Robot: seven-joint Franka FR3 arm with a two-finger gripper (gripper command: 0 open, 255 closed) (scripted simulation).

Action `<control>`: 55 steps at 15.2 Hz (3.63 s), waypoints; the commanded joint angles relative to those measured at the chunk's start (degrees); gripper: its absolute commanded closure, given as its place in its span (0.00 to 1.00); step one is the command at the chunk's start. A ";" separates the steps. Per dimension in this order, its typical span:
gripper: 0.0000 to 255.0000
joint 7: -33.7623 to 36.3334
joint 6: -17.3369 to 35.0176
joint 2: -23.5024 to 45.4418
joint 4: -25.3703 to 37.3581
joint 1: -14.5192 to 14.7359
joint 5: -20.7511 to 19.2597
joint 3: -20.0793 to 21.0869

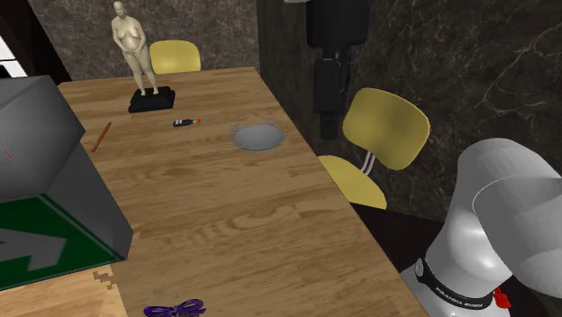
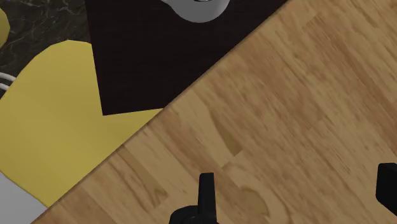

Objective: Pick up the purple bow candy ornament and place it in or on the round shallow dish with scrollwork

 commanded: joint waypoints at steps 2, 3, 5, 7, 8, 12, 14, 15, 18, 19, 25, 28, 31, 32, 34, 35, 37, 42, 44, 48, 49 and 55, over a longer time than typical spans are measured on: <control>0.00 0.14 0.68 1.53 0.74 0.81 0.49 0.95; 0.00 0.29 1.32 3.07 1.53 1.60 0.95 1.88; 0.00 0.56 2.53 6.21 3.24 3.11 1.74 3.75; 0.00 0.85 3.60 9.41 5.14 4.53 2.39 5.59; 0.00 0.99 4.09 11.02 6.16 5.20 2.65 6.51; 0.00 1.66 5.72 17.58 10.64 7.72 3.25 10.15; 0.00 2.05 6.33 20.92 13.12 8.87 3.29 11.96; 0.00 2.26 6.59 22.60 14.42 9.44 3.23 12.86; 0.00 3.00 7.14 27.72 18.55 11.11 2.77 15.52; 0.00 3.28 7.25 29.46 20.01 11.67 2.51 16.40; 0.00 5.03 7.17 39.02 28.50 14.84 0.24 20.90; 0.00 4.91 9.50 38.55 25.72 14.88 0.39 20.90; 0.00 4.82 11.82 38.20 23.06 14.92 0.51 20.93; 0.00 4.78 13.03 38.06 21.72 14.94 0.56 20.95; 0.00 4.77 13.03 38.06 21.71 14.94 0.57 20.95; 0.00 4.78 13.03 38.06 21.72 14.94 0.57 20.95; 0.00 4.78 13.03 38.06 21.72 14.94 0.56 20.95; 1.00 4.78 13.03 38.07 21.72 14.94 0.56 20.95; 1.00 4.78 13.03 38.06 21.72 14.94 0.56 20.95; 1.00 4.77 13.03 38.05 21.70 14.94 0.57 20.95; 1.00 4.77 13.03 38.05 21.70 14.94 0.57 20.95; 1.00 4.79 9.21 37.69 25.18 14.88 0.61 20.85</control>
